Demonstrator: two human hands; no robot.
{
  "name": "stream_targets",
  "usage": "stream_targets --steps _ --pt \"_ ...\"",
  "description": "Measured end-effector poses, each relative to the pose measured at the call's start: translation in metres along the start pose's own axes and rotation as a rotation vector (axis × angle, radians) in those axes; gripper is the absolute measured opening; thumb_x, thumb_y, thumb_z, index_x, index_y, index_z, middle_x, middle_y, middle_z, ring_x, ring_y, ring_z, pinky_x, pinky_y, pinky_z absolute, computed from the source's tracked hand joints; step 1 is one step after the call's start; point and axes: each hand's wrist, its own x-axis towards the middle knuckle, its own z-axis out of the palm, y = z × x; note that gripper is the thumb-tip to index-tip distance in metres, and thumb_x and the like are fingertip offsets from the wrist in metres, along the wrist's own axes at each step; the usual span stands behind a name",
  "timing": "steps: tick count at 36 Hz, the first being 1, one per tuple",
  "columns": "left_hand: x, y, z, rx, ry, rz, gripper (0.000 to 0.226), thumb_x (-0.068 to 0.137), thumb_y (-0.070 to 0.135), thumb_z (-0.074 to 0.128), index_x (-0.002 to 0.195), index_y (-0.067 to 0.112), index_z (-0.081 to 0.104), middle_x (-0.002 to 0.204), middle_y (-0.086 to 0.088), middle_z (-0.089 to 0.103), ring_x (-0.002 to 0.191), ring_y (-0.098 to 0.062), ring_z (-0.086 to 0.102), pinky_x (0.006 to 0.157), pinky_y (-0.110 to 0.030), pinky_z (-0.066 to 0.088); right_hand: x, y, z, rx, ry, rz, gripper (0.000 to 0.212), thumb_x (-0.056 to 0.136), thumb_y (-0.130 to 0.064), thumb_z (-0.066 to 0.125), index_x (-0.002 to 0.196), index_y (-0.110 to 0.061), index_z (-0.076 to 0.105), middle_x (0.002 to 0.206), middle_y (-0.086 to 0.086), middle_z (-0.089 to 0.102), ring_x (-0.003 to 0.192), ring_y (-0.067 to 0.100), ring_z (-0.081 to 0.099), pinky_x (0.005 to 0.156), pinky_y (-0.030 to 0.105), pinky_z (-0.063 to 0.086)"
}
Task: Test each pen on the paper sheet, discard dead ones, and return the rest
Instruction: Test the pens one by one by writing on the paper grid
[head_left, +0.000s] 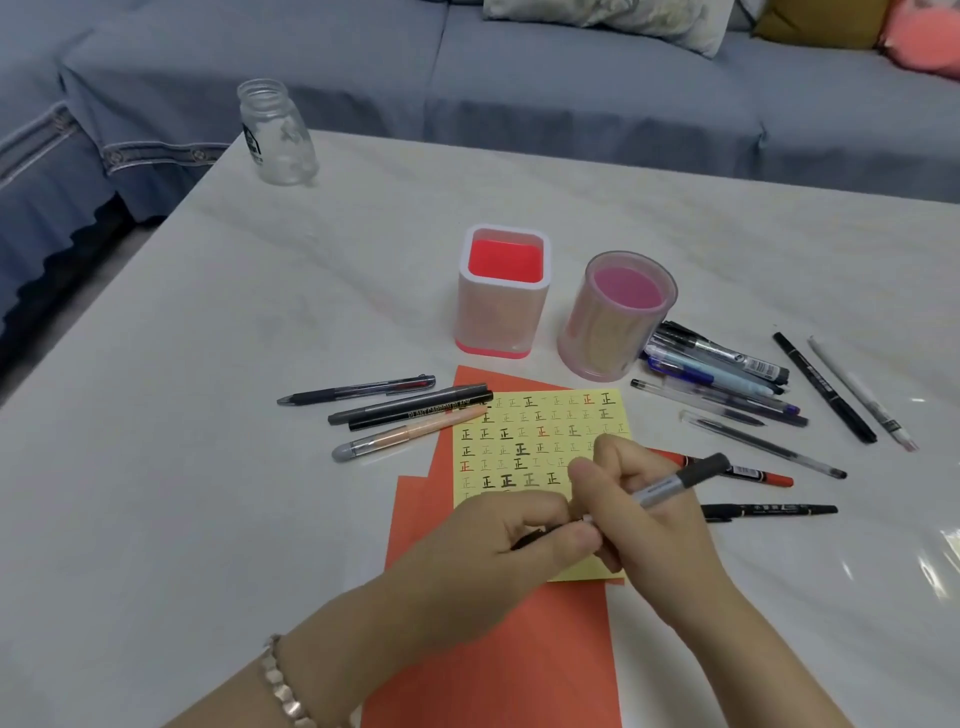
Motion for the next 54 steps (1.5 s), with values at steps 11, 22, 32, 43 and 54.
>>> stream_targets --steps 11,22,32,43,54 --pt "0.000 -0.044 -0.036 0.727 0.480 -0.125 0.011 0.099 0.025 0.034 0.094 0.024 0.044 0.079 0.012 0.051 0.070 -0.006 0.049 0.058 -0.021 0.034 -0.004 0.036 -0.050 -0.559 0.108 -0.163 0.020 0.082 -0.049 0.050 0.086 -0.038 0.067 0.094 -0.022 0.070 0.087 -0.003 0.063 0.078 0.011 0.045" --pt "0.007 -0.085 -0.031 1.101 0.648 0.058 0.022 0.076 -0.001 0.065 0.098 0.003 0.066 0.093 -0.012 0.063 0.084 -0.030 0.058 0.070 -0.038 0.044 -0.009 0.081 -0.042 -1.026 -0.180 -0.113 0.079 0.065 -0.087 0.028 0.121 -0.035 0.047 0.132 -0.027 0.026 0.139 -0.002 0.005 0.115 0.027 -0.003" --pt "0.020 -0.089 -0.005 1.026 0.194 0.137 0.061 0.084 0.049 0.041 0.129 0.008 0.052 0.138 -0.007 0.049 0.130 -0.021 0.040 0.107 -0.033 0.021 -0.010 0.075 -0.041 -0.833 0.009 -0.216 0.052 0.084 -0.072 0.030 0.109 -0.035 0.056 0.118 -0.028 0.050 0.118 -0.005 0.042 0.104 0.030 0.031" --pt "0.023 -0.094 -0.003 0.939 0.266 0.156 0.060 0.080 0.053 0.043 0.130 0.021 0.054 0.140 0.000 0.047 0.134 -0.017 0.035 0.107 -0.039 0.018 0.015 0.039 -0.019 -0.055 0.338 0.078 0.025 0.083 -0.042 0.061 0.078 -0.019 0.071 0.079 0.006 0.074 0.078 0.022 0.070 0.079 0.034 0.055" --pt "0.024 -0.094 -0.002 0.890 0.302 0.149 0.061 0.076 0.053 0.046 0.129 0.024 0.055 0.142 0.004 0.044 0.136 -0.014 0.031 0.110 -0.040 0.016 0.031 0.072 0.009 -0.249 0.603 0.008 0.033 0.068 -0.013 0.059 0.047 -0.012 0.034 0.043 0.002 0.037 0.044 0.007 0.035 0.048 0.017 0.031"
